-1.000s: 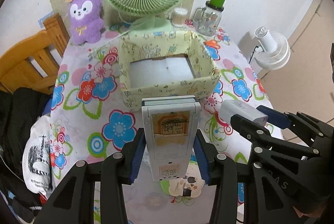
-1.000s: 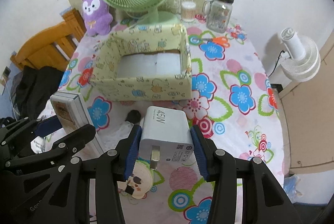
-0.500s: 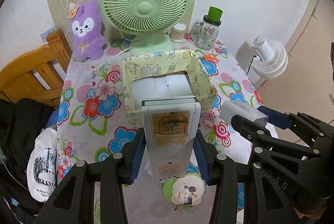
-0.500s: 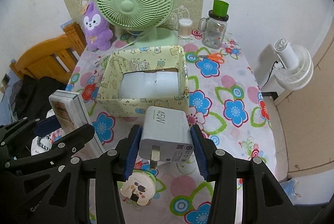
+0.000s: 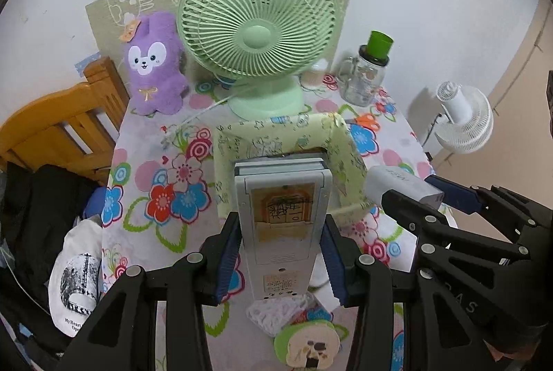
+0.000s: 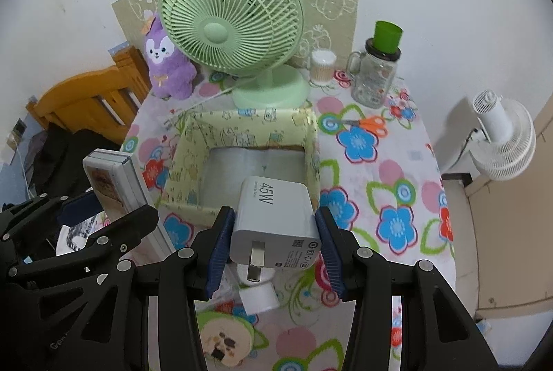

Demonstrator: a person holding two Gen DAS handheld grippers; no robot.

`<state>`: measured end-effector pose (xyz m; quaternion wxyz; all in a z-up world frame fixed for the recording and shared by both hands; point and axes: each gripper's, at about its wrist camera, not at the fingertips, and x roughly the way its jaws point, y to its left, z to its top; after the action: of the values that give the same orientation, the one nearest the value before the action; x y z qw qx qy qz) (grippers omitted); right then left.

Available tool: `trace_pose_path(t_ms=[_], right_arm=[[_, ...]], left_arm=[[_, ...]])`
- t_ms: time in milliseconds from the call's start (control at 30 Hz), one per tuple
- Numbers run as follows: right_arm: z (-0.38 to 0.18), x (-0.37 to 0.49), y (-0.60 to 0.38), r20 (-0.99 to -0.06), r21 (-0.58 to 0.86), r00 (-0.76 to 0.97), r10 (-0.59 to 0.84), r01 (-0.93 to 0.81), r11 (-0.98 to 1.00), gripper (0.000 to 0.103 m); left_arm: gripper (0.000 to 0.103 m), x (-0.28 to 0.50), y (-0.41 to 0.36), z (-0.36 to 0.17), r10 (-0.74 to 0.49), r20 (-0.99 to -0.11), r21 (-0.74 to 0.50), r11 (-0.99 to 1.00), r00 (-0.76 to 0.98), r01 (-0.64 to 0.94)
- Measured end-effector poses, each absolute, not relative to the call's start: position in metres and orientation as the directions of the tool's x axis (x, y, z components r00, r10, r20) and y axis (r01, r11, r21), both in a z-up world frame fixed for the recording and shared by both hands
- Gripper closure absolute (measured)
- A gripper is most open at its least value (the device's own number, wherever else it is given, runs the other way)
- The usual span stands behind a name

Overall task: Organize rigid objects
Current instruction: 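Grasp the white device with the left gripper while the right gripper grasps the charger, then carry the device into the fabric box with the left gripper while the right places the charger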

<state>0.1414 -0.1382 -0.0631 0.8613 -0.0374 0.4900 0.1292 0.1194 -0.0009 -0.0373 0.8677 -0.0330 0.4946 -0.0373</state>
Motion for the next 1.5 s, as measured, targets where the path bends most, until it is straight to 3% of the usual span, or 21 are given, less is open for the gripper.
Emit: trace_pose_path(t_ms=[1500], right_arm=[[-0.160,0.266,-0.120,-0.907,0.106,0.377,0.186,-0.223,0.969,0.052]], left_arm=[[0.058,0.247,0.018,-0.143,-0.086,-0.943,-0.105,0.994,0.321,-0.042]])
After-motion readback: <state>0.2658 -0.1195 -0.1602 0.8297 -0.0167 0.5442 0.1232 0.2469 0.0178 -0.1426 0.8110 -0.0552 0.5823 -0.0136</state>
